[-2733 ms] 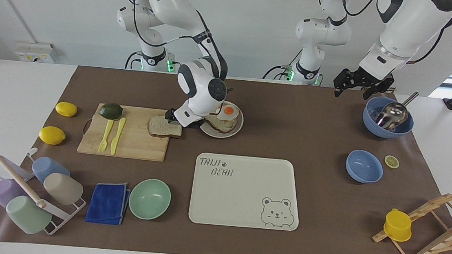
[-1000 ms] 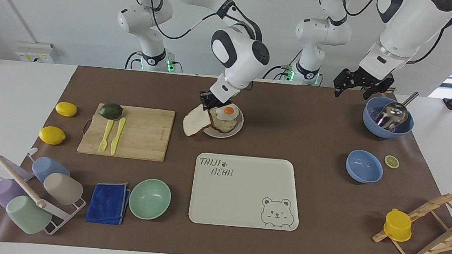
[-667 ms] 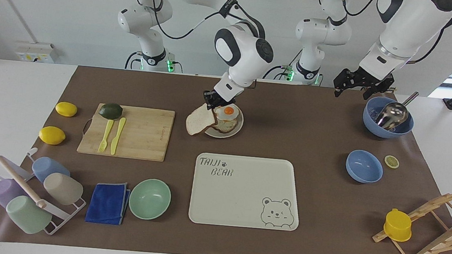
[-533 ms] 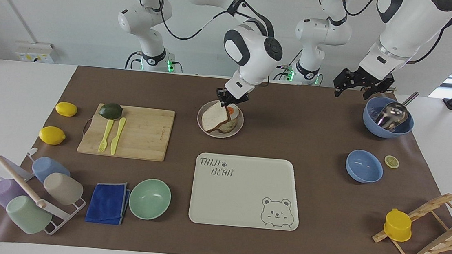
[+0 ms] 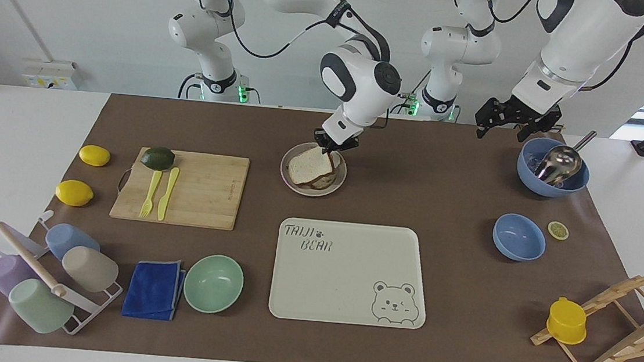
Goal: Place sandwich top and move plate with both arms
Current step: 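Lower the bread slice onto the egg toast and open the right gripper, then withdraw the right gripper to rest while the left gripper reaches forward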
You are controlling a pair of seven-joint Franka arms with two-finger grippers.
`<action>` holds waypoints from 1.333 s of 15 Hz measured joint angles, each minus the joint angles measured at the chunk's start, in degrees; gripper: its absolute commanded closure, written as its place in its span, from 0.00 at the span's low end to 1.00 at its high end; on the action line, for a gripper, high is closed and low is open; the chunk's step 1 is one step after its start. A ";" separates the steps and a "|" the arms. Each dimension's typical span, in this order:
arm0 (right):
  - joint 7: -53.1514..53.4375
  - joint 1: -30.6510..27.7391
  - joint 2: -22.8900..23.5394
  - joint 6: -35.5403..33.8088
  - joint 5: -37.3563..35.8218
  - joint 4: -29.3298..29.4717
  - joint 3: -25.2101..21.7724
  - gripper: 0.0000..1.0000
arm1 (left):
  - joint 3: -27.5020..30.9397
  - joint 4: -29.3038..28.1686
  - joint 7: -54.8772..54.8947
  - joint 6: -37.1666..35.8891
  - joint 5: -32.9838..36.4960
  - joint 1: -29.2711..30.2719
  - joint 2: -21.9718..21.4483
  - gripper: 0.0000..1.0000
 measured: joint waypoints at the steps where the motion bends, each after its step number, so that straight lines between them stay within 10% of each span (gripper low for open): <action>1: 0.54 -0.02 0.00 0.50 0.56 -0.25 -0.03 0.85 | 0.00 0.00 0.00 0.00 0.00 0.00 0.00 0.00; 4: 1.18 -0.03 0.00 1.62 2.33 -0.59 -0.05 0.06 | 0.00 0.00 0.00 0.00 0.00 0.00 0.00 0.00; 5: 1.27 -0.03 -0.02 2.00 2.57 -0.59 -0.05 0.00 | 0.00 0.00 0.00 0.00 0.00 0.00 0.00 0.00; 20: -8.25 -22.14 -15.76 1.52 3.56 0.26 -1.30 0.00 | 0.00 0.00 0.00 0.00 0.00 0.00 0.00 0.00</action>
